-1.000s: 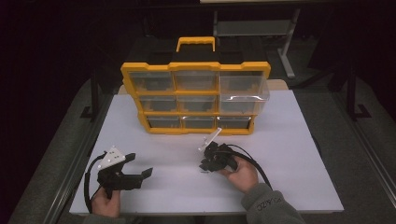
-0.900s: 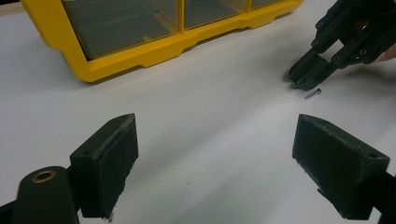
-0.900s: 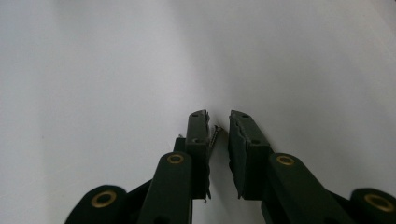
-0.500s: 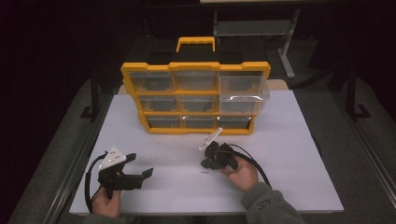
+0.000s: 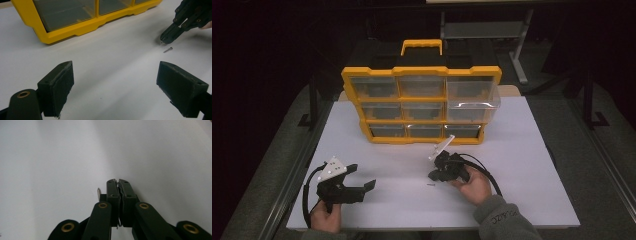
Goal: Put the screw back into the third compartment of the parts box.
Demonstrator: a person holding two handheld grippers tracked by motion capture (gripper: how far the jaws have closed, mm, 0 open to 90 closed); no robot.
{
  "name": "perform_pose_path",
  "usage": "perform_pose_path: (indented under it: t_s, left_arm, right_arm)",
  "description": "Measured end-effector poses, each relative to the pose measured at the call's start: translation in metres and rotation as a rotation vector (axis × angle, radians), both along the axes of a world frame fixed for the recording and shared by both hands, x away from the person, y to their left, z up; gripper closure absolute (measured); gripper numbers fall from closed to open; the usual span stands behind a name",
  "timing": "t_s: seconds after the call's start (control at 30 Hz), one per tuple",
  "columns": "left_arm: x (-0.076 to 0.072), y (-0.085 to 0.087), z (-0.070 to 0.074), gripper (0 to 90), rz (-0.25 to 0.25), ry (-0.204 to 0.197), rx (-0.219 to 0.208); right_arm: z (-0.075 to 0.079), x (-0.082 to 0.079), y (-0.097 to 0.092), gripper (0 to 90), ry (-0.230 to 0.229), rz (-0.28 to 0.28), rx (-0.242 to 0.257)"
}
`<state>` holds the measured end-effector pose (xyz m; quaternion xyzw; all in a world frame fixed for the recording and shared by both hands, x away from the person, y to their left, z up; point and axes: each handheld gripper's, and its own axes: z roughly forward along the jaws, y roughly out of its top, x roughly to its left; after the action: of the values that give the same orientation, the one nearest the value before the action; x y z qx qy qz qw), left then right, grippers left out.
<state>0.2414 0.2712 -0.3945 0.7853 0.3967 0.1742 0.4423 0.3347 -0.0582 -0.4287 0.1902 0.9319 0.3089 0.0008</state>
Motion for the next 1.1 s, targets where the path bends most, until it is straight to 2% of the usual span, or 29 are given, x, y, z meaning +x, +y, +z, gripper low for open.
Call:
perform_pose_path:
  t_s: [0.2,0.27,0.4,0.53,0.67,0.8,0.97,1.07,1.1]
  left_arm:
    - [0.000,0.001,0.000,13.7,-0.005,0.001,0.008]
    - [0.000,0.000,0.000,13.7,0.002,0.000,-0.004]
    - [0.001,0.000,0.000,13.7,-0.006,0.000,0.005]
    - [0.001,0.000,0.000,13.7,-0.007,-0.004,0.009]
    - [0.000,0.000,0.000,13.7,-0.005,-0.006,0.006]
    - [0.001,0.000,-0.001,13.7,-0.006,-0.003,0.012]
    - [0.001,0.000,0.000,13.7,-0.007,-0.011,0.015]
    - [0.001,0.001,-0.001,13.7,-0.011,-0.010,0.022]
    - [0.000,0.000,-0.001,13.7,0.000,-0.003,0.004]
  right_arm:
    - [0.010,-0.007,-0.007,87.0,0.000,0.007,0.011]
    - [0.014,-0.009,-0.010,87.0,-0.004,0.008,0.016]
    - [0.021,-0.015,-0.015,86.9,0.015,0.022,0.039]
    - [0.029,-0.021,-0.020,87.0,0.002,0.050,0.056]
    - [0.040,-0.027,-0.026,87.0,0.009,0.057,0.069]
    - [0.053,-0.033,-0.032,87.0,-0.010,0.080,0.086]
    - [0.071,-0.036,-0.039,87.0,-0.007,0.091,0.096]
    - [0.079,-0.038,-0.043,87.0,0.003,0.089,0.120]
    - [0.082,-0.038,-0.045,87.0,-0.001,0.086,0.120]
